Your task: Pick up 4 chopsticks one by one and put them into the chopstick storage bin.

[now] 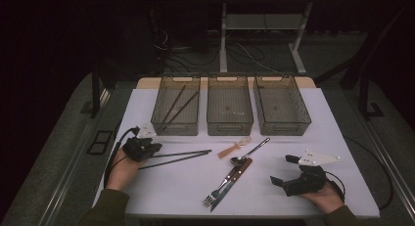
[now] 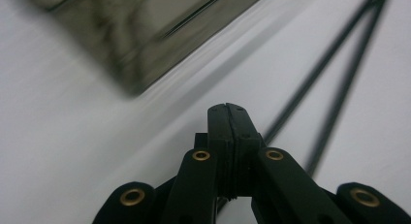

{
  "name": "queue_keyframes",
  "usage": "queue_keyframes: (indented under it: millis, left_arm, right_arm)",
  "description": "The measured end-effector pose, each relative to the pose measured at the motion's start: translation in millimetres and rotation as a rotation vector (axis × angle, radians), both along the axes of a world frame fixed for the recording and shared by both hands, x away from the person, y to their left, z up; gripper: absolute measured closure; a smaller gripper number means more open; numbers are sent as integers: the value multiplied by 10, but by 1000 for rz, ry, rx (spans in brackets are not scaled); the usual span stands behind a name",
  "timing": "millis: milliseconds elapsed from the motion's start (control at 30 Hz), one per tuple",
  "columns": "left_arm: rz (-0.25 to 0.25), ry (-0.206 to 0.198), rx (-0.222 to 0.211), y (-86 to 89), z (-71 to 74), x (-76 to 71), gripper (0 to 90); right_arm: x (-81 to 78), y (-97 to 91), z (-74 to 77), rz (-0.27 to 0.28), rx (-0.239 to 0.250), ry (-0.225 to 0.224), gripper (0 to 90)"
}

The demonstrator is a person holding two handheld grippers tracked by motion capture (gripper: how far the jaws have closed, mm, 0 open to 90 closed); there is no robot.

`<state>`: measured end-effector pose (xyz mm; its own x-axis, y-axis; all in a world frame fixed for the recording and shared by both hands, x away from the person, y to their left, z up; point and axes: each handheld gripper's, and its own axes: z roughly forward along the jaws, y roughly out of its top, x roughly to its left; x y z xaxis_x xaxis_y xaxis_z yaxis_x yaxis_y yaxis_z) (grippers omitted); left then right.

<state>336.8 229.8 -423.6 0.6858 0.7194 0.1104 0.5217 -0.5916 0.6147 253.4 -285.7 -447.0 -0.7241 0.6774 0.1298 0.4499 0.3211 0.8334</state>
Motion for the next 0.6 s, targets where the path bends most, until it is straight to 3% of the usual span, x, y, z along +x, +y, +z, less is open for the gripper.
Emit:
queue_keyframes:
  millis: [67, 167, 467, 600]
  left_arm:
    - [40, 6, 13, 131, -20, -1, 898]
    - [78, 22, -7, 266, -76, -25, 898]
    - [85, 49, -43, 348, -115, -118, 898]
    - [79, 59, -35, 356, -106, -158, 898]
  right_arm:
    - [0, 1, -1, 2, 0, -1, 16]
    - [0, -2, 1, 1, 0, 0, 16]
    - [2, -1, 0, 0, 0, -1, 16]
    - [3, 1, -3, 1, -1, 0, 16]
